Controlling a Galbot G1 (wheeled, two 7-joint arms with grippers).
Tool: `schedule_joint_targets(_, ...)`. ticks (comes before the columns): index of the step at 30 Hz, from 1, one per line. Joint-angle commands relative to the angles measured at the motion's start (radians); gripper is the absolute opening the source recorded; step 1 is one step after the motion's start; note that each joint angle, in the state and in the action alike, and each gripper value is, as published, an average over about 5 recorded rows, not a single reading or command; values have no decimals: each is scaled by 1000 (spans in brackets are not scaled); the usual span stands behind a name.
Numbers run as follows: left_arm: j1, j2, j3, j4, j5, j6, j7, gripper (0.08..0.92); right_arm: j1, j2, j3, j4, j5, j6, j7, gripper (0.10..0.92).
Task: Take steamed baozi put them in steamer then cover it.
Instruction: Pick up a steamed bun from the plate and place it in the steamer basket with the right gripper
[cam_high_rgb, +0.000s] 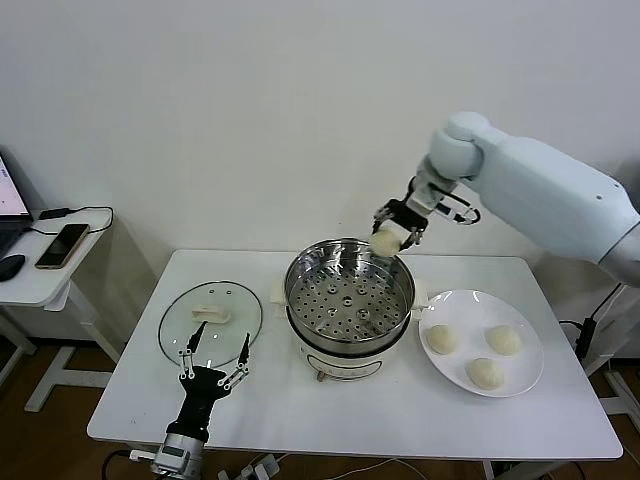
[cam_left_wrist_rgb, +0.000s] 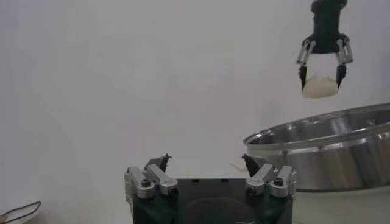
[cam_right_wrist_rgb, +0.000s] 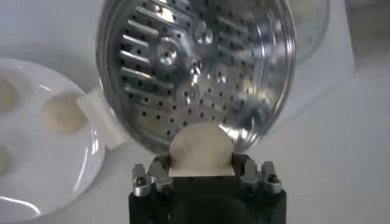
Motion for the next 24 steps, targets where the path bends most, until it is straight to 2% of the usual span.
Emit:
schedule_joint_targets(1, 0, 0, 0, -1, -2, -1, -1, 823, -53, 84, -44, 19, -162, 107, 3, 687)
schedule_joint_targets(12, -2, 2, 0, 0, -8, -6, -9, 823, -159, 175, 27, -110, -288, 103, 34, 698)
schedule_joint_targets(24, -3, 9, -4, 7, -12, -16, -15, 823, -200, 275, 78, -230, -348, 107, 67, 721)
